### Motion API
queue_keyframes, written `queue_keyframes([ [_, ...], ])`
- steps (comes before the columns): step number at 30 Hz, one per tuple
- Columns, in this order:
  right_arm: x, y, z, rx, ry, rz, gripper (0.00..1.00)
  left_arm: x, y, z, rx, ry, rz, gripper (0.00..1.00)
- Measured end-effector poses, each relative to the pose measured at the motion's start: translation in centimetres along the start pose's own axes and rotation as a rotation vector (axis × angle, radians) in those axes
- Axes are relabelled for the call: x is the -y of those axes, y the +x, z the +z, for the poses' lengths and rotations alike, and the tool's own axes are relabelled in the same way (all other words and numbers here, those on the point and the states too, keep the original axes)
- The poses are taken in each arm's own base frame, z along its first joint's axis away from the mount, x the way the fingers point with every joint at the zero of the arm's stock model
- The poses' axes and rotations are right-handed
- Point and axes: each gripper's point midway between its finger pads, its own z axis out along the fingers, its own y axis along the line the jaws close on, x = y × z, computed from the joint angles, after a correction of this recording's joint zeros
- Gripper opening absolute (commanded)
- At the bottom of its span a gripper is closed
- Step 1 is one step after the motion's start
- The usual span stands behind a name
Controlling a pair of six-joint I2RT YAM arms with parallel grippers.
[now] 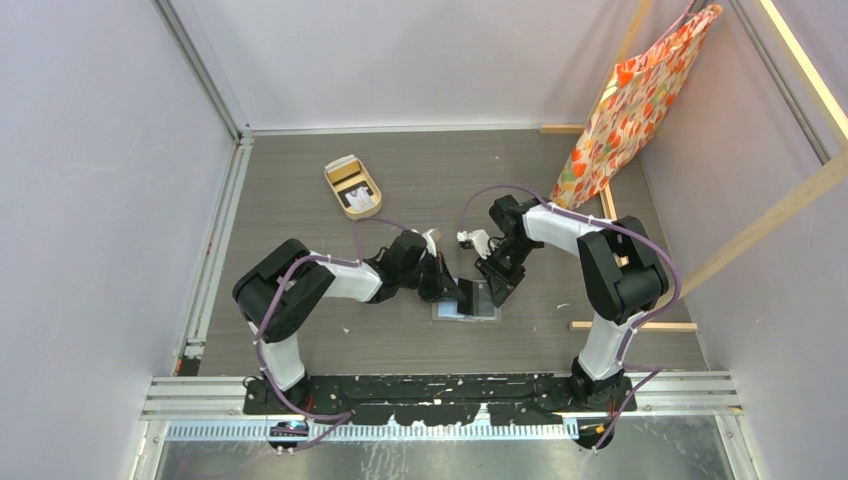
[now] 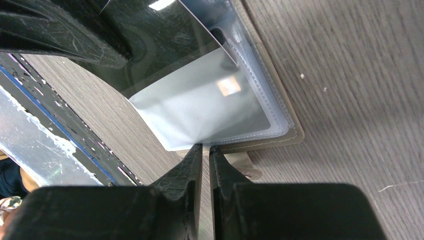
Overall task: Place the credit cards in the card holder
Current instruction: Insert the credit card into the card holder.
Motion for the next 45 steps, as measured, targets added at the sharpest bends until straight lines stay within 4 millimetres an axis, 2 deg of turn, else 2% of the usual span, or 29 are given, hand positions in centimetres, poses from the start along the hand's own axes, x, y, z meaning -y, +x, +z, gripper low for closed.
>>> queue_keyframes([
  [11,-0.1,0.0,0.0,-0.001,-0.002,0.000,0.17,0.0,0.2,0.4,-0.002,0.017,-0.015,0.09],
  [18,-0.7,-0.3,-0.2,0.016,-0.030,-0.002,0.23,-0.1,0.2,0.5,-0.003,0.017,-0.014,0.14],
  [22,-1.3,-1.0,-1.1,0.062,-0.044,-0.017,0.27,-0.1,0.2,0.5,-0.003,0.016,-0.014,0.17],
  [28,-2.3,-1.8,-2.5,0.128,-0.075,-0.042,0.27,-0.1,0.3,0.6,-0.002,0.013,-0.009,0.28],
  [32,-2.9,-2.1,-2.5,0.147,-0.110,-0.042,0.26,-0.1,0.3,0.6,0.000,0.011,-0.006,0.30],
  [35,-3.2,-2.3,-2.5,0.157,-0.131,-0.040,0.26,-0.1,0.3,0.6,0.001,0.011,-0.003,0.36],
  [45,-3.5,-3.2,-2.2,0.187,-0.161,0.019,0.23,0.0,0.2,-0.1,0.012,-0.010,0.022,0.39],
])
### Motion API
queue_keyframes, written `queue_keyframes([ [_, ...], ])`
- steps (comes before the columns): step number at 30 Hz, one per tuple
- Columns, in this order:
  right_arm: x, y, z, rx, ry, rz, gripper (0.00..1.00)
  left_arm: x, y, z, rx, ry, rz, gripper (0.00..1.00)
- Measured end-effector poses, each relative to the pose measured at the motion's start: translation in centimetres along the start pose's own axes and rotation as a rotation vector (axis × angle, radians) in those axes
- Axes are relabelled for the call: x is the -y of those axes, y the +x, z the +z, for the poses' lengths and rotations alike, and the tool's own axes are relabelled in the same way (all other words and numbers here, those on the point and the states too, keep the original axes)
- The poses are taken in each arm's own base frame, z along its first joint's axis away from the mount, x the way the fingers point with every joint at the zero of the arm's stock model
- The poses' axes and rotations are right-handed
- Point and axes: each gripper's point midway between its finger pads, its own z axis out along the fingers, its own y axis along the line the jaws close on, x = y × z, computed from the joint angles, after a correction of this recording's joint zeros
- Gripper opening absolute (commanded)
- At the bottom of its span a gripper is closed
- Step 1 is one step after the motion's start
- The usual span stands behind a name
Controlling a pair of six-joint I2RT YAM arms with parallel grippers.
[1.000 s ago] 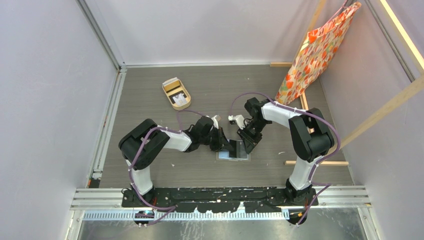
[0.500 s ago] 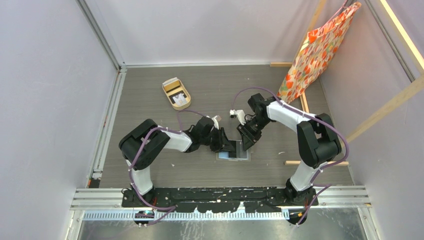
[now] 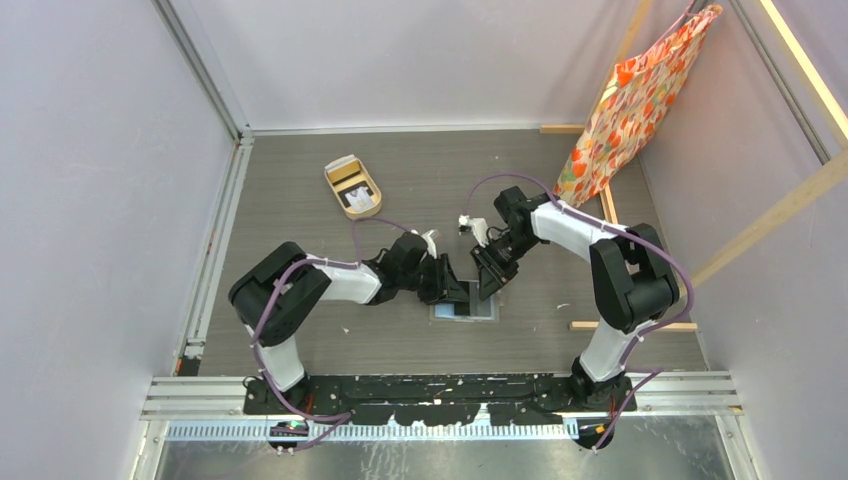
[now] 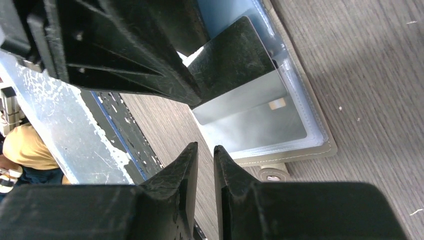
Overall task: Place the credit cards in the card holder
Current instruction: Insert the credit card into the card holder.
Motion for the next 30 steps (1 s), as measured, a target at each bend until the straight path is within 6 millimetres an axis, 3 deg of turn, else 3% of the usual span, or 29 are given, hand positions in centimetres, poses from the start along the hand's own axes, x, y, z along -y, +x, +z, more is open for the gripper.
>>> queue_keyframes([
  [7,0.3,-0.1,0.1,0.004,0.003,0.017,0.23,-0.5,0.0,-1.2,0.010,-0.060,0.034,0.43],
  [14,0.3,-0.1,0.1,0.007,0.005,0.023,0.23,-1.0,0.2,-1.7,0.004,-0.094,0.051,0.37],
  [21,0.4,-0.1,0.1,0.006,0.008,0.024,0.22,-1.3,0.3,-1.8,-0.006,-0.110,0.056,0.30],
  [30,0.5,0.0,0.1,0.002,0.015,0.027,0.22,-1.2,0.4,-0.9,-0.023,-0.100,0.055,0.28],
])
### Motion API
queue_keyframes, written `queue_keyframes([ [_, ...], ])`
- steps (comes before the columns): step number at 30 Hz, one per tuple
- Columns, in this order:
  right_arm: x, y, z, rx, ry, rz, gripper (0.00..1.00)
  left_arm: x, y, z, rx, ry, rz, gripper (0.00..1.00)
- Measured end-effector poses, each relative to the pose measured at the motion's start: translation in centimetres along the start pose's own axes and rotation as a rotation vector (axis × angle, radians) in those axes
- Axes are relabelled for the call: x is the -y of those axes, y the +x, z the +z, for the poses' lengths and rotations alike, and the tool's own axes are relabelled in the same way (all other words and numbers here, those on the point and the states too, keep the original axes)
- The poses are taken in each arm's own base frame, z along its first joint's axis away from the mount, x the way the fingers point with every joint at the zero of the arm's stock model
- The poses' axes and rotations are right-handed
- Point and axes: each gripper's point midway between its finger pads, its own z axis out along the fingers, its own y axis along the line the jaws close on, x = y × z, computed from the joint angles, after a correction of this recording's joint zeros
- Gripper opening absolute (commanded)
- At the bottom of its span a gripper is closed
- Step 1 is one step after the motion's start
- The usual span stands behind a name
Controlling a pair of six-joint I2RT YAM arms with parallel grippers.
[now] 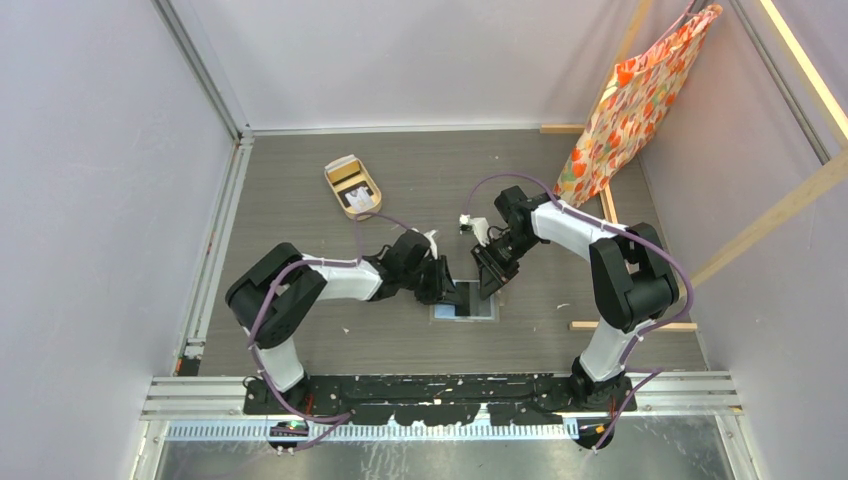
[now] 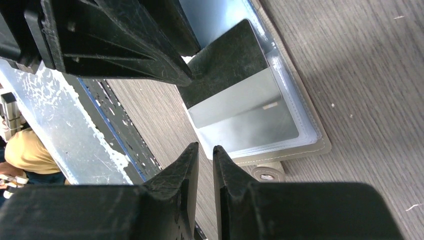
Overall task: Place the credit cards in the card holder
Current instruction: Insert the credit card into the card holder.
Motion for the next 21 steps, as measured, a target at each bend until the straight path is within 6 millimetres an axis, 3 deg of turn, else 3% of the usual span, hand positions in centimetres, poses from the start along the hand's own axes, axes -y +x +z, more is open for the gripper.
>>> queue_keyframes([
  [21,0.2,0.1,0.0,-0.005,0.012,0.000,0.22,2.3,0.1,2.6,-0.029,0.061,-0.006,0.26],
])
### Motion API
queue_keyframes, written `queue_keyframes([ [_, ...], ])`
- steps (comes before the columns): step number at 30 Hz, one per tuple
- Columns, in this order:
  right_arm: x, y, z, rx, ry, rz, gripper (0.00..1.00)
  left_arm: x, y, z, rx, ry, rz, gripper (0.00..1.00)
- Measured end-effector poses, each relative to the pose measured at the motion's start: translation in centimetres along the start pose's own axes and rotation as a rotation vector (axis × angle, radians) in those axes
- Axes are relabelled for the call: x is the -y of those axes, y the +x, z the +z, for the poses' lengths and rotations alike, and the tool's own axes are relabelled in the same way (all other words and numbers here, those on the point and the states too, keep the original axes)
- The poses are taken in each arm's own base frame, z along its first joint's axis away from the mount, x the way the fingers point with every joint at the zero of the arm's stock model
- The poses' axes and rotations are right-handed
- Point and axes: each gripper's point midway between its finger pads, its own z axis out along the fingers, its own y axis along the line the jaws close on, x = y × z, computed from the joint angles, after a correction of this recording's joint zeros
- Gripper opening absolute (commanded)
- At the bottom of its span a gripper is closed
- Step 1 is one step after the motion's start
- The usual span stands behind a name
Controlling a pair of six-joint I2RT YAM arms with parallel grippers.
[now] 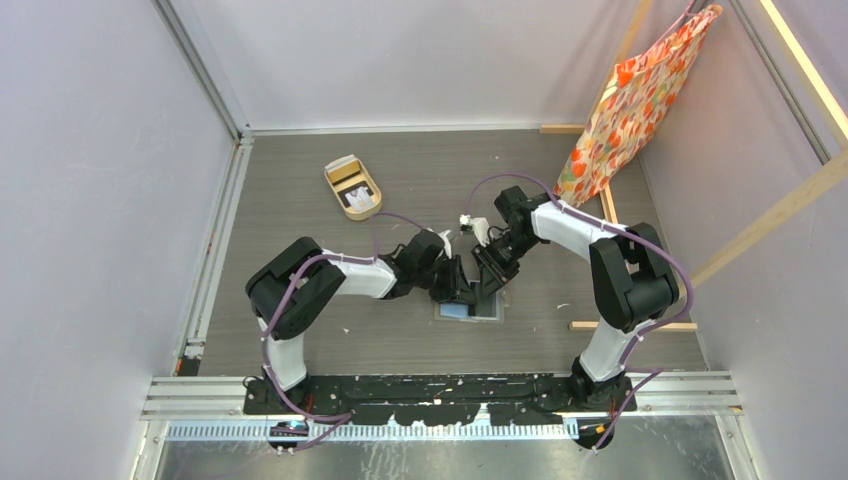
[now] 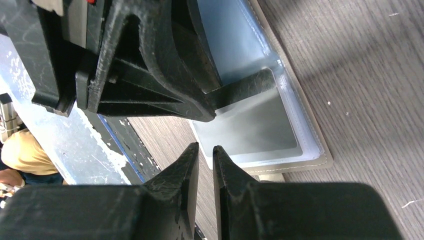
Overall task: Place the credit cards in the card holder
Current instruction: Insert the credit card into the card holder.
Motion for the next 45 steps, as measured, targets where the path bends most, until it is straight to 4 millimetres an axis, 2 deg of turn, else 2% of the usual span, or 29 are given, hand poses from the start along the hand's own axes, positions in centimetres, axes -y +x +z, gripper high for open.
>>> queue_keyframes([
  [8,0.6,0.1,-0.2,-0.002,0.022,0.007,0.22,0.8,0.4,0.5,-0.010,0.012,0.016,0.24],
  [17,3.2,0.5,-1.9,-0.014,0.182,-0.025,0.20,0.9,0.6,0.6,-0.007,0.009,0.023,0.27],
  [23,4.2,1.8,-2.7,-0.076,0.238,-0.073,0.19,1.0,0.4,0.5,0.002,0.007,0.027,0.26],
  [33,5.3,3.2,-1.1,-0.154,0.216,-0.030,0.15,1.4,0.6,0.6,-0.002,0.013,0.033,0.21],
  [39,5.2,3.3,-1.0,-0.160,0.212,-0.027,0.14,2.0,0.6,0.9,-0.005,0.023,0.043,0.19],
  [45,5.0,3.2,-1.0,-0.157,0.203,-0.024,0.14,1.8,0.8,1.2,-0.014,0.016,0.039,0.19],
])
